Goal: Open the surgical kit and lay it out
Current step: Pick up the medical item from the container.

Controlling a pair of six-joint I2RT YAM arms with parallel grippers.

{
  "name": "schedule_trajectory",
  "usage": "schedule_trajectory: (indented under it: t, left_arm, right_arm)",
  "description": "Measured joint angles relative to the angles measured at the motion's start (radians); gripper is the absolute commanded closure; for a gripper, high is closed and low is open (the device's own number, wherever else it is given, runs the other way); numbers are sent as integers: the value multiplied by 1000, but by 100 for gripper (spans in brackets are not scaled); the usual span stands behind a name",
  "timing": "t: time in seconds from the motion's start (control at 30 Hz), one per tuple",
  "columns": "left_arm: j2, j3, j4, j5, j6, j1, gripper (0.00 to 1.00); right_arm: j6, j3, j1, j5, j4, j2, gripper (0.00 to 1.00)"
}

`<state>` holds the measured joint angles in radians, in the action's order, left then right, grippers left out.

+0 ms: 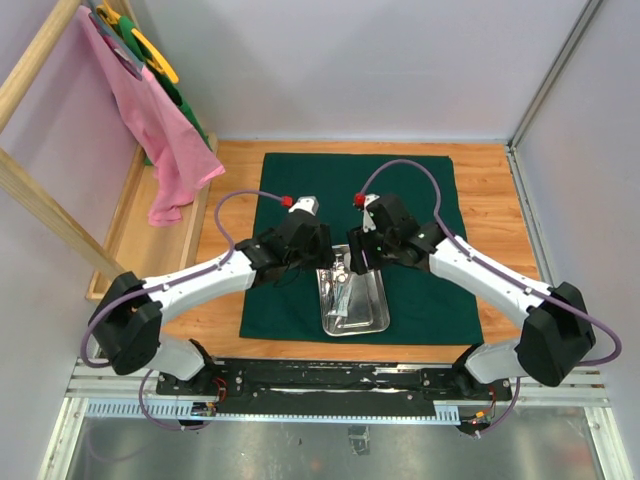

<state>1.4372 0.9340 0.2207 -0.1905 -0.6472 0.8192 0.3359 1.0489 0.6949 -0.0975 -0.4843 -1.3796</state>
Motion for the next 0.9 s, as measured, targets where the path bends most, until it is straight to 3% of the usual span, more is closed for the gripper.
schedule_trajectory:
  t: [0.27, 0.53, 0.9]
  left_arm:
    - [-50, -98, -6, -10, -32, 0, 56]
    - [51, -171, -80, 10, -73, 0, 61]
    - [209, -97, -131, 47, -60, 0, 62]
  right_arm:
    - [7, 3, 2, -3, 21, -81, 46]
    - [25, 48, 50, 46, 46, -245, 51]
    - [30, 130, 52, 188, 46, -364, 56]
